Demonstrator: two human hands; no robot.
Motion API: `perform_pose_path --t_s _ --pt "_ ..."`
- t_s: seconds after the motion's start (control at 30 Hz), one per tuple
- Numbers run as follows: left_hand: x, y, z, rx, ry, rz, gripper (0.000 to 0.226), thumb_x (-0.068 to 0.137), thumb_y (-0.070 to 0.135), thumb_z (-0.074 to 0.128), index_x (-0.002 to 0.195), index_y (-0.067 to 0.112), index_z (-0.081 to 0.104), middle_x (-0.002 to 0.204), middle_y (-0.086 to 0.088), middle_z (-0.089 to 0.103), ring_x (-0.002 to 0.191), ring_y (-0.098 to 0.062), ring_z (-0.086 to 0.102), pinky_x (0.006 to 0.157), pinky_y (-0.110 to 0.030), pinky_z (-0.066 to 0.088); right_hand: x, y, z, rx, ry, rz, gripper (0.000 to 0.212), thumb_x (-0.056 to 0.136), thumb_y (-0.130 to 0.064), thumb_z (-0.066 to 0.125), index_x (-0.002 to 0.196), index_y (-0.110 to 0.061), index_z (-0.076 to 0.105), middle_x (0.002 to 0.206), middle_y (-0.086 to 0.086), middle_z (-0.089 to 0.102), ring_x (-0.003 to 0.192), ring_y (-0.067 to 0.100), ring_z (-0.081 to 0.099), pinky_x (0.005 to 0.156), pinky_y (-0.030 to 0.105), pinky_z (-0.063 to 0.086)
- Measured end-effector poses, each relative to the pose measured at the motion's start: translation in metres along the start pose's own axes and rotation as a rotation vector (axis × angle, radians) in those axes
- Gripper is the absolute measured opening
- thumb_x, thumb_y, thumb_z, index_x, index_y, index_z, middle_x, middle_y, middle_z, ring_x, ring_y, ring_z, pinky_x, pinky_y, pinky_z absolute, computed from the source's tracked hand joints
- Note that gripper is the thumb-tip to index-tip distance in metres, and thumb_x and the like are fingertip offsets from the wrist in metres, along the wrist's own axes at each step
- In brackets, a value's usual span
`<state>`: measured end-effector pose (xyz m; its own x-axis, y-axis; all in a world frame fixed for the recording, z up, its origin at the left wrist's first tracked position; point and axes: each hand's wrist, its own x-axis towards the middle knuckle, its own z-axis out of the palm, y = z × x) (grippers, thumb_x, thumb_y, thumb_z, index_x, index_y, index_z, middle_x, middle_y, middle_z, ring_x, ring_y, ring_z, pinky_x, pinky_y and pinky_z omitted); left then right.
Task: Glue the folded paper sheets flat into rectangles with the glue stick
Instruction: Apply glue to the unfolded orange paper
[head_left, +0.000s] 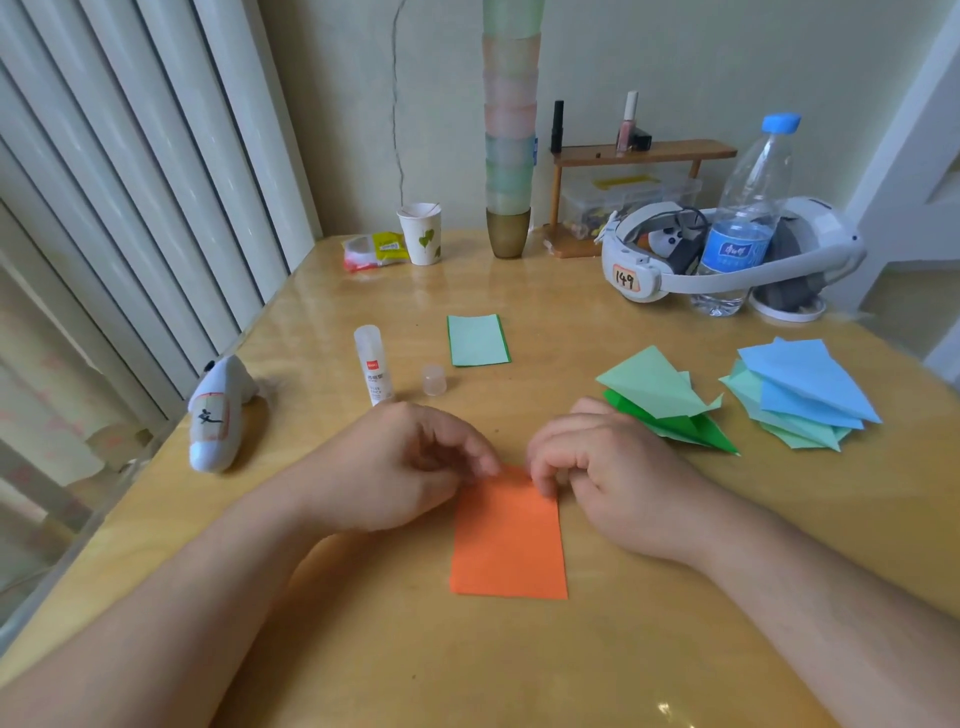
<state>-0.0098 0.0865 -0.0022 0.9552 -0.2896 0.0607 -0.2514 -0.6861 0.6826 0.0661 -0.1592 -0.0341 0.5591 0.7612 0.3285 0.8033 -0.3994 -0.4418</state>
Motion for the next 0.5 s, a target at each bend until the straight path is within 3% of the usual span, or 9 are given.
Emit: perform_pose_path --t_s 0.13,0.2,0.3,0.4,0.5 --pt "0.005 -0.006 0.009 0.2 -0.029 0.127 0.024 0.092 0.022 0.075 0.107 0.041 0.08 0.104 0.018 0.068 0.099 -0.005 0.067 0.089 -0.02 0.051 -0.001 -0.002 -0.001 -0.009 0.008 -0.006 0.043 0.081 -0.004 0.054 0.097 -0.037 0.075 0.094 -0.023 0.066 0.096 0.013 0.052 0.084 0.02 0.043" --pt "0.006 -0.008 0.011 0.227 -0.046 0.139 0.024 0.09 0.026 0.078 0.106 0.044 0.08 0.103 0.017 0.066 0.096 -0.005 0.067 0.088 -0.021 0.051 -0.002 -0.005 -0.001 -0.04 -0.015 -0.022 0.032 0.081 -0.016 0.057 0.091 -0.037 0.08 0.097 -0.022 0.063 0.098 0.011 0.05 0.084 0.019 0.042" --pt "0.003 -0.004 0.005 0.156 0.027 0.165 0.017 0.089 0.021 0.079 0.099 0.034 0.083 0.098 0.012 0.071 0.09 -0.012 0.069 0.081 -0.025 0.054 -0.002 -0.005 0.001 -0.064 0.0 -0.03 0.025 0.084 -0.026 0.06 0.092 -0.037 0.081 0.099 -0.022 0.06 0.098 0.011 0.051 0.084 0.024 0.046" --pt "-0.002 0.003 -0.015 -0.188 0.417 0.096 0.017 0.086 0.014 0.07 0.083 0.029 0.078 0.081 0.008 0.073 0.067 -0.011 0.064 0.06 -0.02 0.048 -0.002 -0.005 0.0 -0.057 -0.019 0.033 0.035 0.086 -0.049 0.059 0.115 -0.04 0.076 0.106 -0.024 0.058 0.103 0.008 0.051 0.091 0.024 0.046" --pt "-0.004 0.0 -0.039 -0.507 0.912 0.031 0.022 0.076 0.0 0.056 0.076 0.023 0.058 0.065 0.01 0.054 0.055 -0.007 0.042 0.049 -0.019 0.032 -0.001 -0.01 -0.003 -0.119 -0.145 0.132 0.068 0.084 -0.076 0.045 0.139 -0.041 0.061 0.124 -0.026 0.05 0.119 0.007 0.041 0.105 0.03 0.04"
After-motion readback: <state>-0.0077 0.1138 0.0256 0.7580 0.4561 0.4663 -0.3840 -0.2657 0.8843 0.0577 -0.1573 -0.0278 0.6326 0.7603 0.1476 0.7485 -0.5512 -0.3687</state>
